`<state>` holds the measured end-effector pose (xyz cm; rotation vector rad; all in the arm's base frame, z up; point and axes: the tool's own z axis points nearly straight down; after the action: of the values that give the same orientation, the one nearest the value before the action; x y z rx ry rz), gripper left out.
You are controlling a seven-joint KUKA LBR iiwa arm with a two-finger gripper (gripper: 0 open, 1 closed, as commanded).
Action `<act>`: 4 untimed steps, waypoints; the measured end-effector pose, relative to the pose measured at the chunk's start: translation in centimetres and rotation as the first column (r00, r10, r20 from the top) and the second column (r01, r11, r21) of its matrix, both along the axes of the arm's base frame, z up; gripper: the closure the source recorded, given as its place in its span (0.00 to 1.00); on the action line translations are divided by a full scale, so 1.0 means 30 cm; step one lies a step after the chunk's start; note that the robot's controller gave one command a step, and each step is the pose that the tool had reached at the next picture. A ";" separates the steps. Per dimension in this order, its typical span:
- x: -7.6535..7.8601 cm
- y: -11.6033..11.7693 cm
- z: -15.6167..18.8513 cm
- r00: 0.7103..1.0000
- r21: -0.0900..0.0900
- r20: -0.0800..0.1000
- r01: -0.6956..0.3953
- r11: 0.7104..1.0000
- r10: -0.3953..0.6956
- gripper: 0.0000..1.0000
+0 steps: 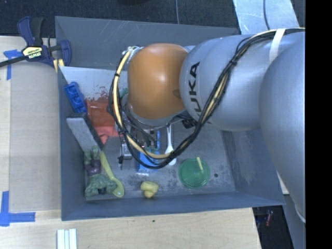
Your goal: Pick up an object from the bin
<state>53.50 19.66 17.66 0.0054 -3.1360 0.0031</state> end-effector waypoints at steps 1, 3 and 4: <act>0.007 -0.002 0.016 1.000 0.003 0.008 0.003 1.000 -0.003 0.00; 0.008 -0.149 -0.087 0.993 0.002 0.006 -0.119 0.993 0.119 0.00; 0.007 -0.149 -0.087 0.993 0.002 0.006 -0.119 0.993 0.119 0.00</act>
Offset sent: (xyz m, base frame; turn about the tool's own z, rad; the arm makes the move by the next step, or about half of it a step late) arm 0.0016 -0.0444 -0.0263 -0.1218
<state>53.72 15.18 15.06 0.1931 -3.1359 -0.0007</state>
